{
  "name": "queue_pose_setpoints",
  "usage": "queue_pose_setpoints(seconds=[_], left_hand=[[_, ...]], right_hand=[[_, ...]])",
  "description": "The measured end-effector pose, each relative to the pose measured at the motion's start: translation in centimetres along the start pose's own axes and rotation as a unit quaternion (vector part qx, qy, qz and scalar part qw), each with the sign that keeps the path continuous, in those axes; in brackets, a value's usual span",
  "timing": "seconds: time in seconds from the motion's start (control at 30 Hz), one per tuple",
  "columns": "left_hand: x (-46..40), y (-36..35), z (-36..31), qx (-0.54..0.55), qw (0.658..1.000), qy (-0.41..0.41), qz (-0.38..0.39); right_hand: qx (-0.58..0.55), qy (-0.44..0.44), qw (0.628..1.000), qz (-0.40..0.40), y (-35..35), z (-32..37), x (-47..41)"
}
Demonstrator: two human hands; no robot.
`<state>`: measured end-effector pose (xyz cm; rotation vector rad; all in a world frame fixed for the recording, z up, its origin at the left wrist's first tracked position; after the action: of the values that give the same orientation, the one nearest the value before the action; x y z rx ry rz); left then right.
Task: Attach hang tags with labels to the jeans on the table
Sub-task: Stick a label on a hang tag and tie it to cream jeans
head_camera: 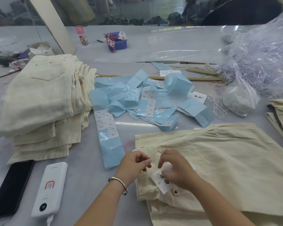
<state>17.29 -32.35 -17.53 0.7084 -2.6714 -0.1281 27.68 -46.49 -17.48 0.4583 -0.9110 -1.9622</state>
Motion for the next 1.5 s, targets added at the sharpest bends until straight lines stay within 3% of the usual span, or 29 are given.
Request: queue_pose_setpoints(seconds=[0.13, 0.37, 0.43, 0.53, 0.63, 0.73, 1.3, 1.5], left_hand=[[-0.1, -0.4, 0.7, -0.003, 1.000, 0.006, -0.014], [0.1, -0.4, 0.6, -0.012, 1.000, -0.007, -0.007], [0.5, -0.5, 0.5, -0.011, 1.000, -0.011, 0.017], [1.3, -1.1, 0.4, -0.041, 0.997, -0.029, 0.064], [2.0, -1.7, 0.2, -0.098, 0.990, -0.058, 0.088], [2.4, -1.9, -0.1, -0.113, 0.986, -0.075, 0.092], [3.5, -1.4, -0.4, -0.062, 0.989, -0.075, 0.108], [3.2, -1.6, 0.2, -0.049, 0.992, -0.061, 0.095]], right_hand=[[-0.036, 0.006, 0.992, 0.120, -1.1, 0.3, 0.9], [0.181, 0.067, 0.968, 0.163, -2.0, 0.4, 0.6], [0.179, 0.050, 0.972, 0.144, -2.1, 0.4, 0.7], [-0.033, -0.062, 0.995, 0.076, -1.1, 0.3, 1.2], [-0.262, -0.104, 0.959, -0.004, 0.2, 0.7, 1.9], [-0.379, -0.129, 0.916, -0.013, 0.5, 0.9, 2.4], [-0.549, -0.177, 0.817, -0.005, -1.5, 1.3, 3.6], [-0.535, -0.171, 0.827, -0.012, -1.6, 1.2, 3.7]])
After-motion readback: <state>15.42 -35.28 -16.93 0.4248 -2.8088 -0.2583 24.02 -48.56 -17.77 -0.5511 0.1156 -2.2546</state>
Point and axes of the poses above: each hand's wrist, its own x-axis away from the middle knuckle, its own y-axis out of the back of the hand, z = x × y, the point moved 2 cm from there along -x, towards the middle knuckle, and after that the axes turned 1 degree about x, right-handed, at the moved point
